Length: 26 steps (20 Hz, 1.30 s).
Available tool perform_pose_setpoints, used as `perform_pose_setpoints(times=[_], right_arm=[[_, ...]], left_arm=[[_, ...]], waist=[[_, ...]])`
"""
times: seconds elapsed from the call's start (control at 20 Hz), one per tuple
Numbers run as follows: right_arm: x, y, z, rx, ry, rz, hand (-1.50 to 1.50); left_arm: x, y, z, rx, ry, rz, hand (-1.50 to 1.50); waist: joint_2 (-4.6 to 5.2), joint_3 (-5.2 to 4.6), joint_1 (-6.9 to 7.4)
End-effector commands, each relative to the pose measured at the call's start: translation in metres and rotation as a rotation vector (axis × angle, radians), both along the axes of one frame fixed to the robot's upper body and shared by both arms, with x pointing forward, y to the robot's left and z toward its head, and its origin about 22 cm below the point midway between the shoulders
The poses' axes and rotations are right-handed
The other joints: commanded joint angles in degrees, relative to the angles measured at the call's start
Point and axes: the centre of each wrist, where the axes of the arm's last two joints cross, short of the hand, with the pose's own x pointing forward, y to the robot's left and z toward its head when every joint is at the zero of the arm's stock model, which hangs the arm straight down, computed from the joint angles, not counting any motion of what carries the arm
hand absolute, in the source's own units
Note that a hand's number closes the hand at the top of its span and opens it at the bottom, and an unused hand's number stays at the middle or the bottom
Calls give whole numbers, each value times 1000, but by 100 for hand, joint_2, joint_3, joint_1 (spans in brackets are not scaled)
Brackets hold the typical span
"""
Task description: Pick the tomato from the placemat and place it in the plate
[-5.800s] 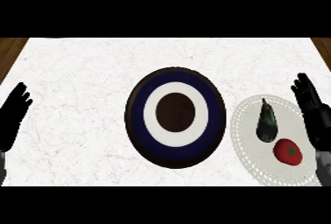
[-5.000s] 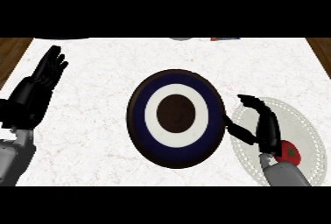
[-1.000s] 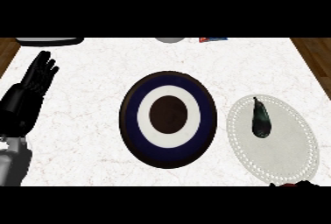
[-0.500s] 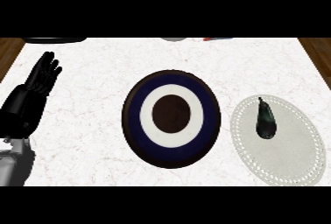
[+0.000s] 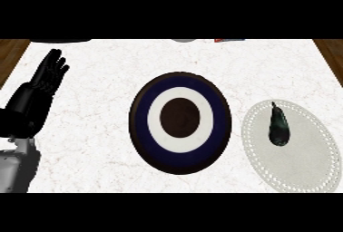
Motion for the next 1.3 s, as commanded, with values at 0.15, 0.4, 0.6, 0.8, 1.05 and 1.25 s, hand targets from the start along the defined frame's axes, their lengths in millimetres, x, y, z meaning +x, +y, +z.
perform_pose_setpoints(times=[0.15, 0.4, 0.6, 0.8, 1.05, 1.25], right_arm=[[23, 42, 36, 22, -55, 76, 150], [53, 79, 42, 67, -68, 116, 150], [88, 97, 30, 83, -36, 147, 150], [120, 95, 38, 129, -6, 115, 150], [180, 105, 32, 85, 45, 73, 150], [229, 118, 14, 52, 87, 59, 150]], left_arm=[[2, 3, 8, 10, -4, -8, 0], [2, -5, -6, -7, -3, -42, 0], [6, -17, -6, 6, -32, -47, 0], [11, -3, 9, -3, -33, -41, 0], [15, -12, 22, 7, -9, -64, 0], [13, -13, 8, 7, -7, -34, 0]], waist=[[27, 2, 111], [53, -3, 189], [58, 3, 193], [90, 1, 302], [81, 8, 347], [59, 11, 260]])
